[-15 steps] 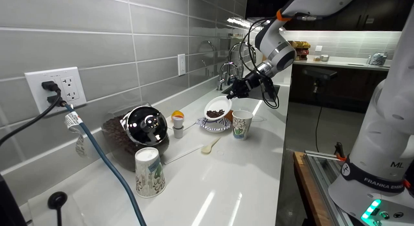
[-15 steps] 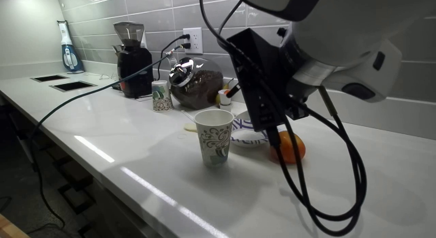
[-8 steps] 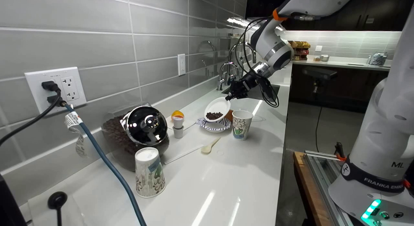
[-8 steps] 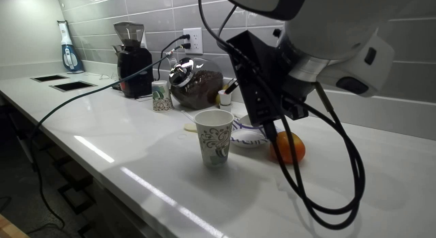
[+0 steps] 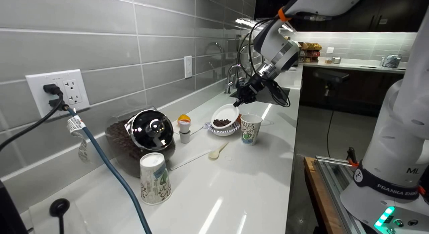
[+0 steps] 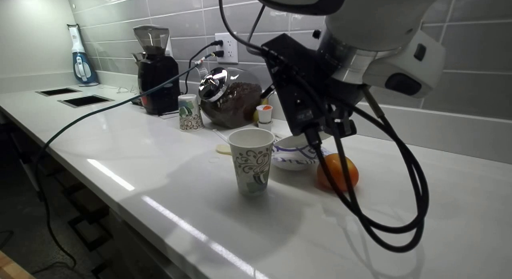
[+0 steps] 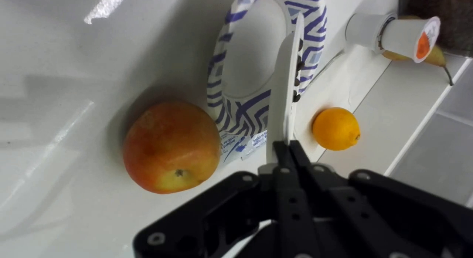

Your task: Pour the beans on the plate into the cup

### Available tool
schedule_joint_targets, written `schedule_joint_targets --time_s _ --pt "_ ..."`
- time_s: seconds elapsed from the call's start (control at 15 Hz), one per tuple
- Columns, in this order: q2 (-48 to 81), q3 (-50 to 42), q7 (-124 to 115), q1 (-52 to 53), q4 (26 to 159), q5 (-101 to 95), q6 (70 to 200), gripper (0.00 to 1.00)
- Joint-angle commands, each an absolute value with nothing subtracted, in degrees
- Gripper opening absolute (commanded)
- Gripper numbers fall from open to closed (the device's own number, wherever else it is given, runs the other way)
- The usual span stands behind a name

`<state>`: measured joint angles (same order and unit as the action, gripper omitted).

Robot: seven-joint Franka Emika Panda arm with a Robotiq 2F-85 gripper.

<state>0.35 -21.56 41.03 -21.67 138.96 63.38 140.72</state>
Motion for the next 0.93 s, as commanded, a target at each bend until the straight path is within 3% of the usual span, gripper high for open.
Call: schedule_joint_targets --time_s 0.0,0.87 --pt "-2.3 -20.9 35.4 -21.0 140.2 57.8 142.8 0.03" --pt "-7.7 -20.3 25.4 -20.3 141.2 43.5 143.0 0.03"
